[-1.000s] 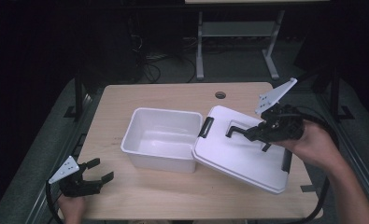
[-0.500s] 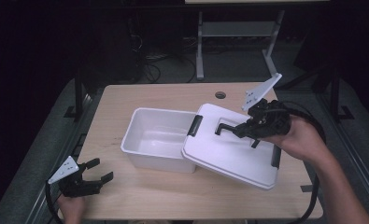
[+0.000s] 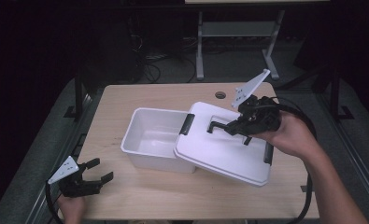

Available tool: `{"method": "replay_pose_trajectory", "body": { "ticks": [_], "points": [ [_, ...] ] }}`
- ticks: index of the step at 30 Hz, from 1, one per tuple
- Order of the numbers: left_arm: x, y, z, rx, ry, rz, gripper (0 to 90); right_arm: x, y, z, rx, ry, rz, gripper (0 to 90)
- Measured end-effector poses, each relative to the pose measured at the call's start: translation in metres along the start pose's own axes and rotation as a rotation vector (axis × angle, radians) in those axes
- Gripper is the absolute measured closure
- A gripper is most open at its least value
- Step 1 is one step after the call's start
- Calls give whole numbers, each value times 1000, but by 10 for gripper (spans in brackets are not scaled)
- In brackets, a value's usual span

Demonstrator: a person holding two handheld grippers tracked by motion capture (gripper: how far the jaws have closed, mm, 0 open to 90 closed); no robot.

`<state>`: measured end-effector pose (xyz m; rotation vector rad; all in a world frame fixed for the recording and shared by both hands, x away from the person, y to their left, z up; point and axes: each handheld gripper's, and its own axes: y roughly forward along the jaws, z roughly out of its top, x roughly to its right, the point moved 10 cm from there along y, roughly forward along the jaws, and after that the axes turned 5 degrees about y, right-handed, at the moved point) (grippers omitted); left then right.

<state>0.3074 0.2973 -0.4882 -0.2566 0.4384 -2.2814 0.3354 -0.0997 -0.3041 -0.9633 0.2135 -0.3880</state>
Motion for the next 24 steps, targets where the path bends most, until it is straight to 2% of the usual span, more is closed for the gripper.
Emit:
{"method": "replay_pose_trajectory", "body": {
  "ticks": [24],
  "points": [
    [-3,-4,-1,12,-11,2,131,-9,28,43,1,-59,48,845]
  ]
}}
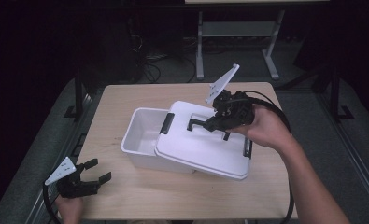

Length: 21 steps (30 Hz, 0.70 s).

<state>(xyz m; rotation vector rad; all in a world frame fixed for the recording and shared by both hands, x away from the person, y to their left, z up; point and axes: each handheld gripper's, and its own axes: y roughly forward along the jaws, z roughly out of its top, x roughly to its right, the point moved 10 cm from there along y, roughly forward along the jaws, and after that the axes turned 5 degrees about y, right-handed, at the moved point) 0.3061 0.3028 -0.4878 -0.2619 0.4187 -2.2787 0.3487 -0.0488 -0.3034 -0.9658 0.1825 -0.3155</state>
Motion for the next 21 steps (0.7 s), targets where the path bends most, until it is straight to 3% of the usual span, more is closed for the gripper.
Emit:
{"method": "replay_pose_trajectory", "body": {
  "ticks": [21],
  "points": [
    [0,-2,-1,-1,3,3,131,-2,20,26,-7,-29,28,845]
  ]
}}
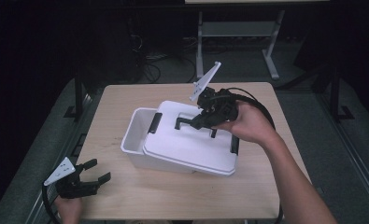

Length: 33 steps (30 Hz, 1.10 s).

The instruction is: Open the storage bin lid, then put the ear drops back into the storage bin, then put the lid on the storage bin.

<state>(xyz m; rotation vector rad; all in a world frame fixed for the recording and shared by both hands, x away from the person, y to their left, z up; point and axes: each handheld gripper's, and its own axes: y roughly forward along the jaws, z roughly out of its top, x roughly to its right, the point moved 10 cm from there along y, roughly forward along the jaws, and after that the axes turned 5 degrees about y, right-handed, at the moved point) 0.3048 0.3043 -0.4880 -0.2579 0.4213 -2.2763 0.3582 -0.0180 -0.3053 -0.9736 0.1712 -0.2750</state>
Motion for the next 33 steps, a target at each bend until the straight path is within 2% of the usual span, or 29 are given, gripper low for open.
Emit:
{"method": "replay_pose_trajectory", "body": {
  "ticks": [33],
  "points": [
    [1,1,0,0,-1,-8,130,9,37,34,-25,-30,19,845]
  ]
}}
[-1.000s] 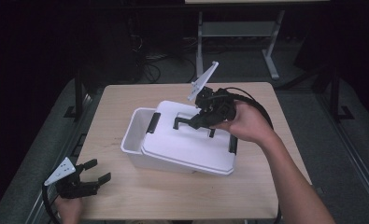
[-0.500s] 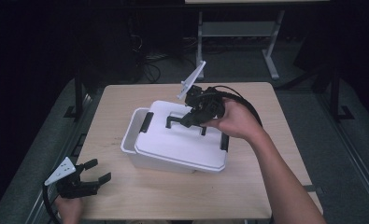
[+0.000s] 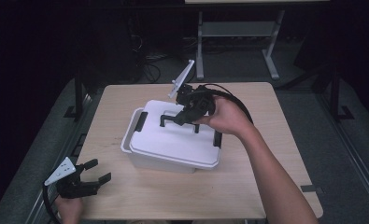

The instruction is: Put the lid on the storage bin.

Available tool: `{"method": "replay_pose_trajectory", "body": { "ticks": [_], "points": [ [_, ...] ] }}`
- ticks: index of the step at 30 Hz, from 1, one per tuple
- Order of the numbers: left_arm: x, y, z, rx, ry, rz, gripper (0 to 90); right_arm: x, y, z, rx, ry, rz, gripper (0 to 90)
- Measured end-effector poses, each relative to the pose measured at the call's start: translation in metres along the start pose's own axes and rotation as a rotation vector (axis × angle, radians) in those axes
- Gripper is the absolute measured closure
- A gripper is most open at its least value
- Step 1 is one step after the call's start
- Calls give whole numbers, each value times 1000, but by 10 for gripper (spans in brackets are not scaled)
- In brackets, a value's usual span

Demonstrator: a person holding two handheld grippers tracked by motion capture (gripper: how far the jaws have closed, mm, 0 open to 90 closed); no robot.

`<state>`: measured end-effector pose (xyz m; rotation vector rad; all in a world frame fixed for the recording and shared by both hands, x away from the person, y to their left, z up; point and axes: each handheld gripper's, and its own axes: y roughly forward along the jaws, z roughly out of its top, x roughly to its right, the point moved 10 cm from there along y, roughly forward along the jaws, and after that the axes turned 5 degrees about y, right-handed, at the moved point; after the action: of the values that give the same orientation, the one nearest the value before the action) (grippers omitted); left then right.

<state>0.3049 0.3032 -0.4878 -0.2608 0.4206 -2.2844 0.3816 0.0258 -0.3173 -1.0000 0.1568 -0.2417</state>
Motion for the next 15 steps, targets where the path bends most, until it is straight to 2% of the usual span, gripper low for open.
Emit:
{"method": "replay_pose_trajectory", "body": {
  "ticks": [15],
  "points": [
    [2,0,-1,-7,7,-1,130,5,20,18,-4,-20,25,845]
  ]
}}
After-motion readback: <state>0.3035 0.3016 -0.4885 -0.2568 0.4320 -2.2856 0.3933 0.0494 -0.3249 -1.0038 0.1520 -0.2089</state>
